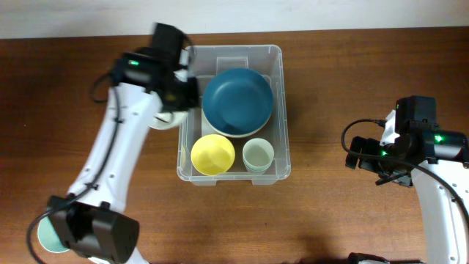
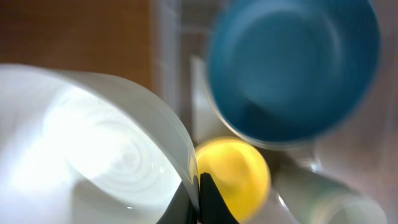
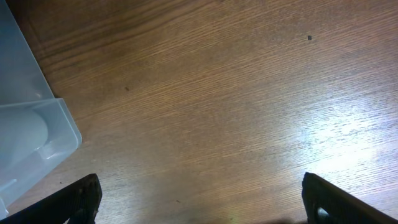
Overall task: Pack container
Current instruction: 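Carry the white bowl into the container and stack it on the yellow bowl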
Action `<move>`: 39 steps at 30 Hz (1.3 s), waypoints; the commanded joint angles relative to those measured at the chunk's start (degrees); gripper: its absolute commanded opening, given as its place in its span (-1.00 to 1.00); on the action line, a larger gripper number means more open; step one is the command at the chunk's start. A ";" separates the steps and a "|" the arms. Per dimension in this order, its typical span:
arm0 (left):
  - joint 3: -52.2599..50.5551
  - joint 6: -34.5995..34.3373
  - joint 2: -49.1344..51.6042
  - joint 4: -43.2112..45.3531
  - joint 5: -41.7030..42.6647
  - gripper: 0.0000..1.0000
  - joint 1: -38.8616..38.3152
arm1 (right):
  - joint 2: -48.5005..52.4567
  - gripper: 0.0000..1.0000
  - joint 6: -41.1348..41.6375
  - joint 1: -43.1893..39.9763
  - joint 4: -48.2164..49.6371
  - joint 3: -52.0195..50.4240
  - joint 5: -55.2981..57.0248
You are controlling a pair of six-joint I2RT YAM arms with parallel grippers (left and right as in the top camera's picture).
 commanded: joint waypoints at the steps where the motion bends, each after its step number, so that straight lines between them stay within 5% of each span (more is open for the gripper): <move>1: 0.55 -1.68 -0.37 -1.66 -1.14 -0.99 -5.92 | 0.33 0.97 0.46 -0.31 0.22 -0.11 -0.09; 8: -2.73 -5.14 0.22 -4.28 -5.73 -0.99 -14.49 | 1.22 0.97 0.46 -0.31 0.33 -0.11 -0.09; 23: -16.24 -6.38 0.22 4.50 -2.40 -0.96 -15.47 | 1.60 0.97 0.46 -0.31 -0.02 -0.15 -0.09; 30: -16.24 -6.38 0.22 4.72 -2.38 -0.29 -15.47 | 1.60 0.97 0.46 -0.31 -0.07 -0.15 -0.09; 39: -12.90 -6.38 -1.20 3.50 -3.39 -0.30 -13.18 | 1.60 0.97 0.46 -0.31 -0.11 -0.15 -0.09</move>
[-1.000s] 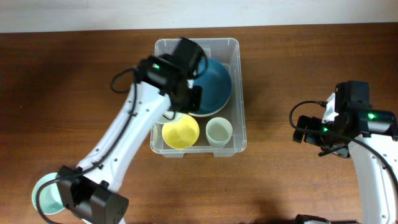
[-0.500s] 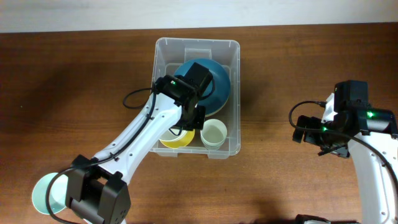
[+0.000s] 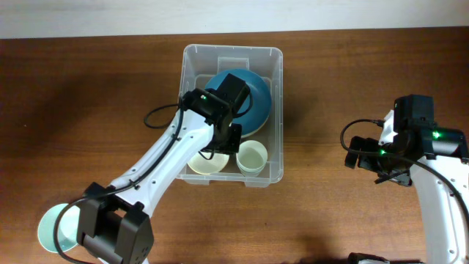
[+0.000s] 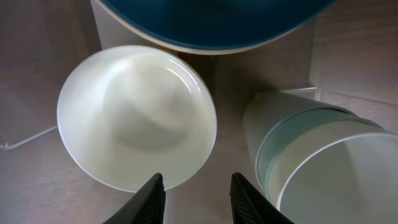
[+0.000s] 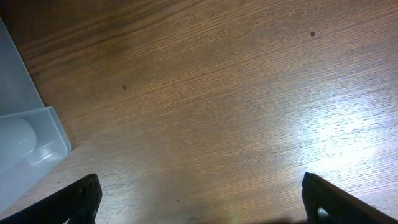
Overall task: Pack container
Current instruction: 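Carry the white bowl into the container and stack it on the yellow bowl, then withdraw the left gripper to the light-green bowl at front left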
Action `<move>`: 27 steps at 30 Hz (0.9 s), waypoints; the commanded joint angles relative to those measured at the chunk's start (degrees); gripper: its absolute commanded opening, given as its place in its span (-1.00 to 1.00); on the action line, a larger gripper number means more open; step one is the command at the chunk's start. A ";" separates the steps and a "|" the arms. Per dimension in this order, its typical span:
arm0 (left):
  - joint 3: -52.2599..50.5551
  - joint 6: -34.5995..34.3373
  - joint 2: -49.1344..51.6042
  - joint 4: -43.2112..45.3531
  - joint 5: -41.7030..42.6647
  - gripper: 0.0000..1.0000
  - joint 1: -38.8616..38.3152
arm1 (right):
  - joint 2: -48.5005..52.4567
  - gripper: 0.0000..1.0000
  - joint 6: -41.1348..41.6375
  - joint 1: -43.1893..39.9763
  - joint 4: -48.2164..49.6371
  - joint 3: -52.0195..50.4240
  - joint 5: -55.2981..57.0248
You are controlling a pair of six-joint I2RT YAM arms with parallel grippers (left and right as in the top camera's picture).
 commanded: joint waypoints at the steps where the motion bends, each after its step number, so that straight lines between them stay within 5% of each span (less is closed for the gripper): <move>1: 3.69 -0.13 -2.40 -0.74 -1.79 -0.29 2.97 | 0.20 0.97 0.48 -0.31 -0.07 -0.15 -0.09; 6: 5.44 -0.26 -8.74 -1.22 -7.89 -0.29 9.64 | 0.20 0.97 0.48 -0.31 0.00 -0.15 -0.09; 13: 5.09 -2.12 -11.34 -3.10 -7.39 -0.99 21.55 | 0.20 0.97 0.48 -0.31 0.22 -0.15 -0.09; 27: -5.22 -2.49 -4.02 -2.10 5.84 -0.99 25.16 | 0.20 0.97 0.48 -0.31 0.20 -0.15 -0.09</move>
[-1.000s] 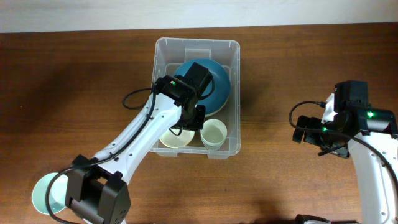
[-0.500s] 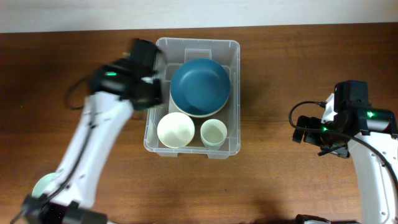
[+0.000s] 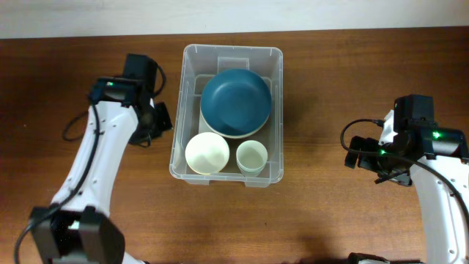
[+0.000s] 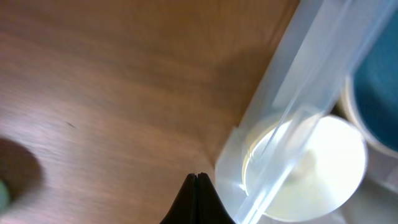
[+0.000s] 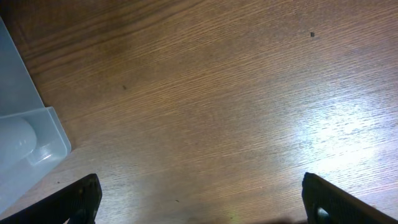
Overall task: Pack container
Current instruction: 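Withdraw the left gripper to the light-green bowl at front left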
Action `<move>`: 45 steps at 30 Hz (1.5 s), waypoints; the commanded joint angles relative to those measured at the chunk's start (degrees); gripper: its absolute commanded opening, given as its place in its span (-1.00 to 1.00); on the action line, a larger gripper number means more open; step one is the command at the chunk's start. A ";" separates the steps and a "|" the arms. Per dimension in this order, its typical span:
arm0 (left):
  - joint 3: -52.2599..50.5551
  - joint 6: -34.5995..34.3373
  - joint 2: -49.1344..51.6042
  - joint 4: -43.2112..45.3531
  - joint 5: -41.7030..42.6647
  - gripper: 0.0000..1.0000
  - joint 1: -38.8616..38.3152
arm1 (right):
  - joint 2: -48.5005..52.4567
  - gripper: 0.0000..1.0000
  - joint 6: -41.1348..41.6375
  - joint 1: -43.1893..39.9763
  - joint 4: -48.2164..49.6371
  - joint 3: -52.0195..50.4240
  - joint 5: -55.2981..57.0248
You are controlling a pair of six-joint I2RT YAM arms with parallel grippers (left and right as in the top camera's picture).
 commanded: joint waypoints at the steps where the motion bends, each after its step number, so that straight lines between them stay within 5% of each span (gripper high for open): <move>1: -2.32 -0.74 2.10 0.13 8.20 -0.99 0.00 | 0.20 0.97 0.46 -0.31 0.09 -0.15 -0.09; 9: -3.41 -0.70 2.32 -0.31 17.20 -0.99 -1.64 | 0.20 0.97 0.46 -0.31 0.11 -0.15 -0.09; 19: -3.41 -0.68 2.32 -0.35 16.74 -1.00 -2.49 | 0.20 0.97 0.46 -0.31 0.13 -0.15 -0.09; 32: 1.68 -1.22 -1.44 -4.57 -3.39 -0.96 3.76 | 0.20 0.97 0.46 -0.33 0.11 -0.15 -0.09; 40: 2.60 -3.43 -11.63 -12.24 -7.76 -0.27 17.18 | 0.20 0.97 0.46 -0.31 0.35 -0.15 -0.09; 44: 0.90 -3.58 -15.89 -13.64 -7.78 -0.22 24.55 | 0.20 0.97 0.46 -0.31 0.55 -0.15 -0.09; 45: -0.96 -4.90 -17.90 -13.35 -7.76 0.01 27.98 | 0.20 0.97 0.48 -0.31 0.55 -0.15 -0.09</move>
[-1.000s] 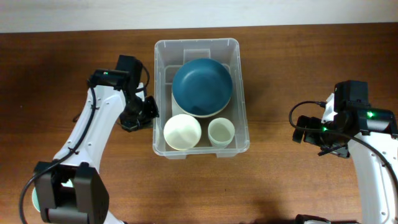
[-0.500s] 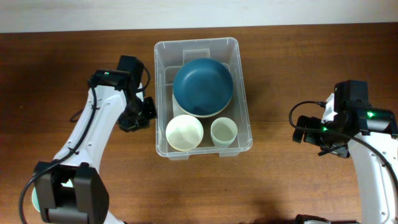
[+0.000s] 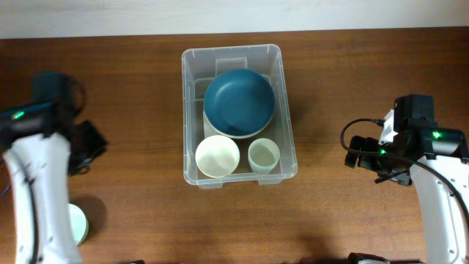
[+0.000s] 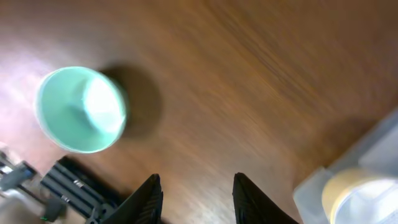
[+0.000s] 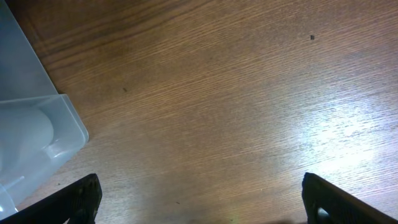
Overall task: Pack container
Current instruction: 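Withdraw the left gripper to the light-green bowl at front left, then grasp the light-green bowl rim with the left gripper and lift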
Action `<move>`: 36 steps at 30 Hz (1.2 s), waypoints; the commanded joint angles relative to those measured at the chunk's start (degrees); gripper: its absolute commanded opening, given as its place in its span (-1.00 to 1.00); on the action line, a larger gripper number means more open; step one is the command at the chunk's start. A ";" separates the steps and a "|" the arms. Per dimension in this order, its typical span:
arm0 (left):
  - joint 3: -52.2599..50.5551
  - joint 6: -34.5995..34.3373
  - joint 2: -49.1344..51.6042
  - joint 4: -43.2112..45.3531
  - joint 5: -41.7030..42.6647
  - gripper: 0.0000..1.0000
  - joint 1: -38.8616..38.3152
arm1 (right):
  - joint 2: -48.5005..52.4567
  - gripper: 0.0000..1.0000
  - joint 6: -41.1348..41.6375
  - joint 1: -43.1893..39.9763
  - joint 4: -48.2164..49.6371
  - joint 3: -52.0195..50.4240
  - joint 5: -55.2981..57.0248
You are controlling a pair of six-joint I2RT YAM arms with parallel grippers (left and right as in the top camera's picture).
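Note:
The clear plastic container [image 3: 287,121] stands mid-table. Inside it are a blue bowl [image 3: 239,103], a cream bowl [image 3: 217,155] and a pale green cup [image 3: 263,155]. A mint bowl [image 3: 77,224] sits on the table at the near left and also shows in the left wrist view [image 4: 81,109]. My left gripper [image 4: 196,186] is open and holds nothing, out at the far left [image 3: 88,143], above and apart from the mint bowl. My right gripper [image 5: 199,193] is wide open over bare wood, to the right of the container [image 5: 37,137].
A corner of the container [image 4: 348,186] shows at the lower right of the left wrist view. A black stand [image 4: 68,186] sits at the table's edge below the mint bowl. Brown wood lies between the container and both arms.
My left gripper was shut just outside the container's left wall; now it is open at the far left near the mint bowl. The container stands slightly further right. The right arm has not moved.
First my left gripper was shut on a cream bowl's rim at the container's left wall, with a yellow bowl inside. Then it was open over the container, the cream bowl resting where the yellow one was. Later it was shut outside the wall, now open far left.

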 commanded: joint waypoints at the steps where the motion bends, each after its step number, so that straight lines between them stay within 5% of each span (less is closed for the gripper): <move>1: -3.85 -2.49 -4.96 0.52 -1.14 0.07 7.39 | 0.20 0.97 0.48 -0.31 0.13 -0.15 -0.09; 5: -11.41 -2.47 -9.29 3.91 0.33 0.25 13.79 | 0.20 0.97 0.48 -0.31 0.15 -0.15 -0.09; 15: -30.53 -2.32 -7.69 16.92 1.40 0.33 21.38 | 0.20 0.97 0.48 -0.31 0.11 -0.15 -0.11; 28: -33.38 -0.07 8.04 29.27 5.86 0.32 24.79 | 0.20 0.97 0.46 -0.31 0.11 -0.15 -0.11; 31: -33.38 1.05 11.39 32.11 5.97 0.29 24.74 | 0.20 0.97 0.46 -0.31 0.11 -0.15 -0.09; 36: -33.38 1.03 12.20 35.74 6.01 -0.04 24.74 | 0.20 0.97 0.46 -0.31 0.11 -0.15 -0.09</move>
